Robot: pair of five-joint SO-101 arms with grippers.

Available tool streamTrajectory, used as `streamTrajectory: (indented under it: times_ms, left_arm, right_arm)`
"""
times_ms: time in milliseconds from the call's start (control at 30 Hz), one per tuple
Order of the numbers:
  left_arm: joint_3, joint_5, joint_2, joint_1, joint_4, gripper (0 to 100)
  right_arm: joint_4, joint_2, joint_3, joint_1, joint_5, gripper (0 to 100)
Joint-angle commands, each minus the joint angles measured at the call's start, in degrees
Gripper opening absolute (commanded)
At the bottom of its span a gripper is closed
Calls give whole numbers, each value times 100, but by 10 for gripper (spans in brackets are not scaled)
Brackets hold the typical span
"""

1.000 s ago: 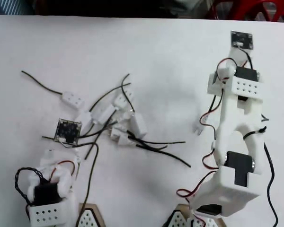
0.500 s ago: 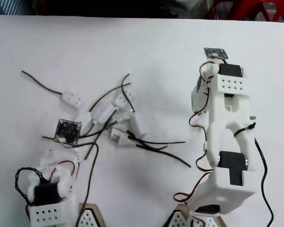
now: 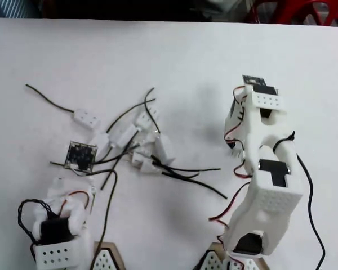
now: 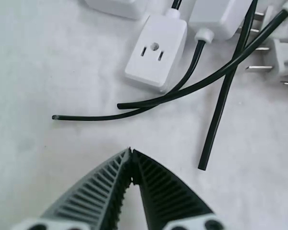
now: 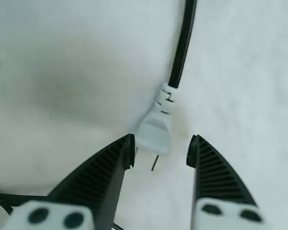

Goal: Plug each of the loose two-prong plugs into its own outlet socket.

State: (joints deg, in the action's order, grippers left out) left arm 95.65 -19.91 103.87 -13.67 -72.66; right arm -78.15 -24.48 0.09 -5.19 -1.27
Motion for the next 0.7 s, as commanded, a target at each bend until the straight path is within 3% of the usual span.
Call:
streamTrajectory:
  times_ms: [0,167,367,667]
  left_arm:
    - [-123,-44,4,-66,-79,24]
    - [-123,-44,4,-66,-79,24]
    - [-123,-44,4,-66,-79,24]
    - [-123,-44,4,-66,-79,24]
  right_arm:
    - [66,-84,-185,-127,70,183]
    - [66,-409,-237,-13,308,159]
    - [31,-523,-695,-4,334,13]
    - [-268,-514,-756,66,97,51]
